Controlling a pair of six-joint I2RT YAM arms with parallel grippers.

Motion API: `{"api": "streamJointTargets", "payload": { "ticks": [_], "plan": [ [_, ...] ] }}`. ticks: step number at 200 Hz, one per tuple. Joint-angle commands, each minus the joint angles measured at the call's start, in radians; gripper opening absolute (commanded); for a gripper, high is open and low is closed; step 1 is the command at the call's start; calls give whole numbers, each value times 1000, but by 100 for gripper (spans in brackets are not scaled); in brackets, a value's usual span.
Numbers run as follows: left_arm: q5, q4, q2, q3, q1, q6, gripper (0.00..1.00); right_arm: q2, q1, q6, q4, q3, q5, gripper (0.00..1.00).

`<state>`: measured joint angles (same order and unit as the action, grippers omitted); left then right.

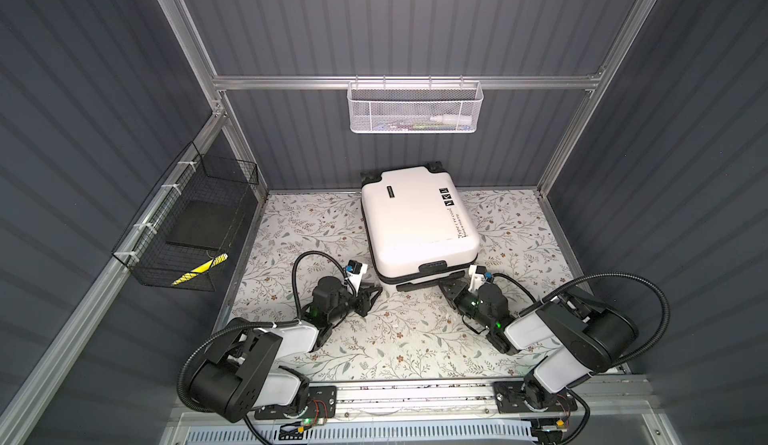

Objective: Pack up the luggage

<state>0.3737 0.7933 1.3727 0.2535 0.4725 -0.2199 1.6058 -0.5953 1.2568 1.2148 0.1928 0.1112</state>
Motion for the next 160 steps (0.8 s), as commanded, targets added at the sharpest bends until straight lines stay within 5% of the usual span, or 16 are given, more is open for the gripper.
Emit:
{"api": "streamJointTargets", "payload": {
  "ticks": [1,83,160],
  "plan": [
    [16,46,15,30,3,23,34,22,-7,-84,-23,13,38,0],
    [4,3,35,72,-13,36,27,22,-7,-85,-24,16,37,0],
    [-83,-5,13,36,-40,23,41,26,-8,-83,-26,20,38,0]
  ]
}}
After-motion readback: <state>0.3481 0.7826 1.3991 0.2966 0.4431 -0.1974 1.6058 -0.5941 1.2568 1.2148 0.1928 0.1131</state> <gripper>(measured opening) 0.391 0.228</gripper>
